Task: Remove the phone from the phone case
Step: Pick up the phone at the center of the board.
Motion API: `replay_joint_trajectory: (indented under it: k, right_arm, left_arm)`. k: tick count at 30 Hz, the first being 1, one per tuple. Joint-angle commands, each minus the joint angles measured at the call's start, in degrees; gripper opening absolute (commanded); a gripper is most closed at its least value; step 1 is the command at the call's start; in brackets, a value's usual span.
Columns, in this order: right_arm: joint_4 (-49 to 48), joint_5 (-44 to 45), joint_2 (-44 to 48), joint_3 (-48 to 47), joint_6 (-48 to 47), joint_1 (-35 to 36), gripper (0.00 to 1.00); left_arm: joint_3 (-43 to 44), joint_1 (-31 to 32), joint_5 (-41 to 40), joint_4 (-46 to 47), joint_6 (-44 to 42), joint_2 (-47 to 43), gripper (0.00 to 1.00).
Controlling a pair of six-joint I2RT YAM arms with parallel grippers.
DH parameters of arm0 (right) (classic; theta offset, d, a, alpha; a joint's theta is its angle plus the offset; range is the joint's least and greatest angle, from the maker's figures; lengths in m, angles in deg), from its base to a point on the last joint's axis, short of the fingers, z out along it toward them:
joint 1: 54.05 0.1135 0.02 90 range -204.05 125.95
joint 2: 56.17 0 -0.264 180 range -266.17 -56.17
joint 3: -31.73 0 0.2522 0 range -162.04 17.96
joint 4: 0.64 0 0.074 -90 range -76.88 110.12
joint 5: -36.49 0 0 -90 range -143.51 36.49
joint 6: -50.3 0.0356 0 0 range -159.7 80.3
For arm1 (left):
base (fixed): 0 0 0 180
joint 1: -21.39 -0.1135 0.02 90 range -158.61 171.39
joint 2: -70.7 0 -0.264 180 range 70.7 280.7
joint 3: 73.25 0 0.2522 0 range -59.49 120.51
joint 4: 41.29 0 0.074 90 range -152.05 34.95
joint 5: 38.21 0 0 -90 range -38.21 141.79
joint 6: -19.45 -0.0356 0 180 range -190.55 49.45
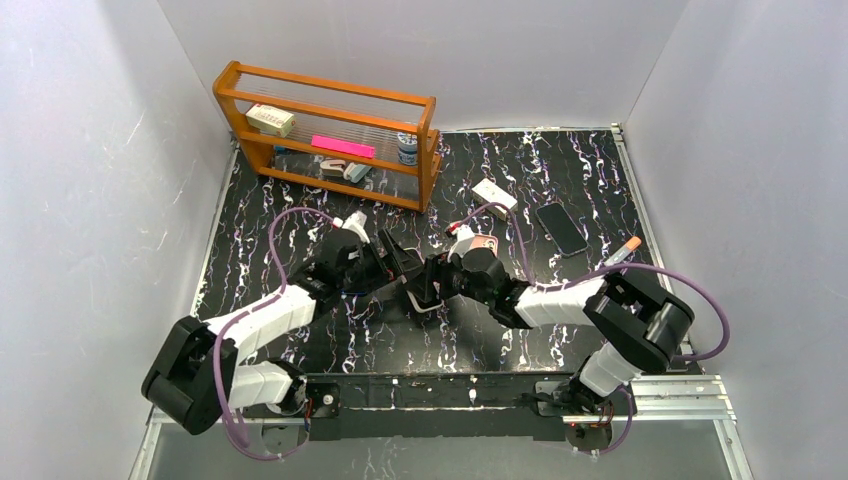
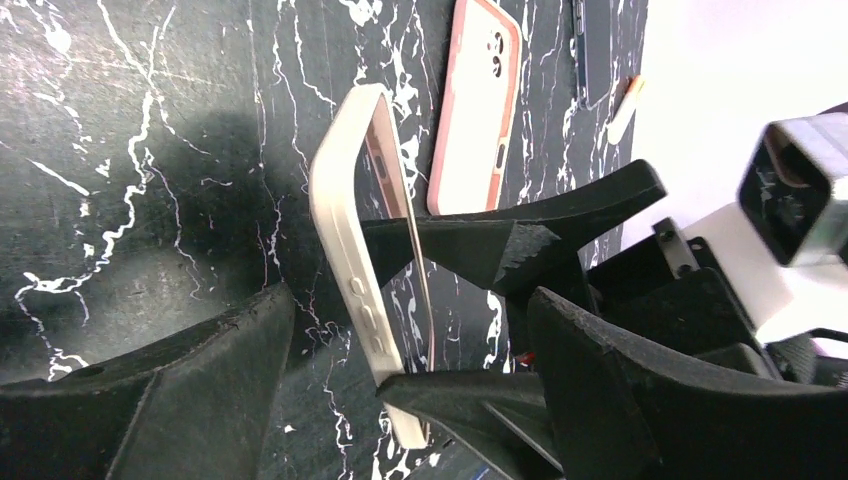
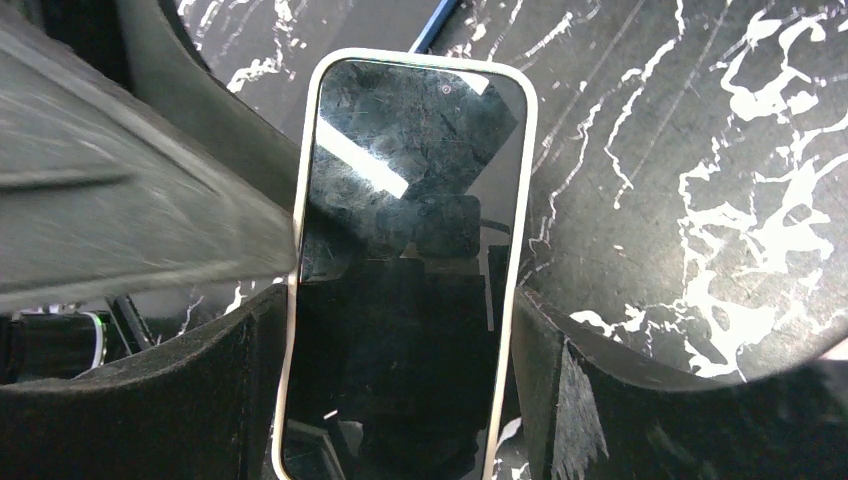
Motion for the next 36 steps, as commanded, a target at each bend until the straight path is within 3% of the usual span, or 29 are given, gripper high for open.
replay_joint_trajectory:
  k: [1, 5, 16, 18, 20, 27, 29, 32, 36]
  right_arm:
    - [-11.0, 1.1, 3.5, 0.5, -2.3, 0.8, 0.01]
    - [-14.1, 1.4, 4.2, 1.8, -3.4, 1.4, 0.01]
    - [-15.4, 0.9, 4.7, 0.8, -6.4, 1.8, 0.01]
    - [-15.9, 1.0, 5.1, 1.2, -6.4, 1.7, 0.06]
    - [-16.1, 2.0, 6.0, 1.9, -6.0, 1.7, 0.18]
    - [-12.7, 3.4, 12.4, 4.2, -3.5, 0.9, 0.66]
    - [-12.2, 3.0, 14.4, 5.2, -1.7, -0.1, 0.76]
    - [-12.1, 1.6, 17.4, 6.7, 1.1, -1.2, 0.84]
    - [-11.9, 1.2, 21.4, 8.8, 4.3, -1.6, 0.86]
  left_arm:
    - [-1.5, 1.4, -4.4, 3.5, 2.7, 0.9, 0.82]
    - [-2.3, 1.5, -4.2, 6.1, 3.8, 1.7, 0.75]
    - [-2.8, 2.4, -1.2, 12.9, 5.7, 2.5, 0.21]
    - [-3.1, 2.4, -1.4, 14.7, 6.0, 1.7, 0.09]
    - [-3.2, 2.4, -1.9, 15.8, 6.1, 0.7, 0.00]
    - [-5.2, 1.0, -5.2, 21.5, 9.4, -4.0, 0.00]
    - [-6.3, 0.5, -6.8, 23.9, 10.9, -5.7, 0.00]
    - [-6.9, 0.1, -9.5, 25.2, 12.1, -8.0, 0.00]
    - [-7.3, -0.3, -11.3, 27.8, 14.0, -9.4, 0.00]
